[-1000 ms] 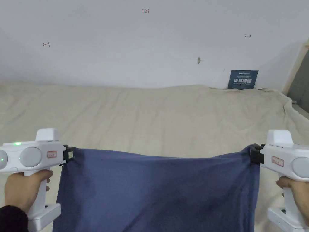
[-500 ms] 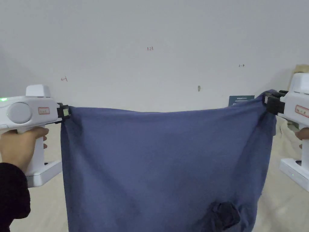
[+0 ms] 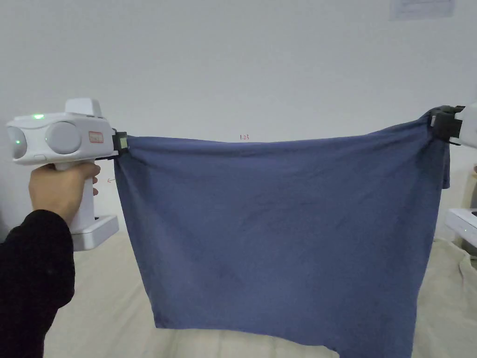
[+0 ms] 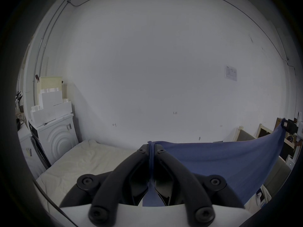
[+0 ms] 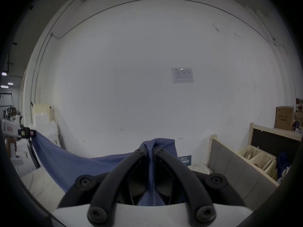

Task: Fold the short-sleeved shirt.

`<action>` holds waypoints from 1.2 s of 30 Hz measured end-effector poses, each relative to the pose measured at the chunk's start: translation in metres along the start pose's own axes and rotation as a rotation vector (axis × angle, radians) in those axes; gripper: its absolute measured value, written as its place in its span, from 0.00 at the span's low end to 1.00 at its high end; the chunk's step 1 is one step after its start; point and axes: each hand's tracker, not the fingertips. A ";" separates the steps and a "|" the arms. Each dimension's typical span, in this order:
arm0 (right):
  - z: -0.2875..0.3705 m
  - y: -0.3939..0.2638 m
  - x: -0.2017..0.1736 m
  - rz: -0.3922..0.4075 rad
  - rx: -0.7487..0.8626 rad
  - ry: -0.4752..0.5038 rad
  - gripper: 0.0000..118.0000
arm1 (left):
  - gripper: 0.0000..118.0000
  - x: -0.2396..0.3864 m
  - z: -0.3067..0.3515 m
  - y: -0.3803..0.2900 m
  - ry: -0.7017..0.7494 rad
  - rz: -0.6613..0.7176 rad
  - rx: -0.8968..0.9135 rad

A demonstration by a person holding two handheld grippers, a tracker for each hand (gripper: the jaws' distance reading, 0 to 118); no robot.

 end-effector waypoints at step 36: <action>0.124 -0.344 0.032 -0.118 -0.452 -0.043 0.03 | 0.02 -0.012 0.035 -0.356 -0.078 0.067 -0.397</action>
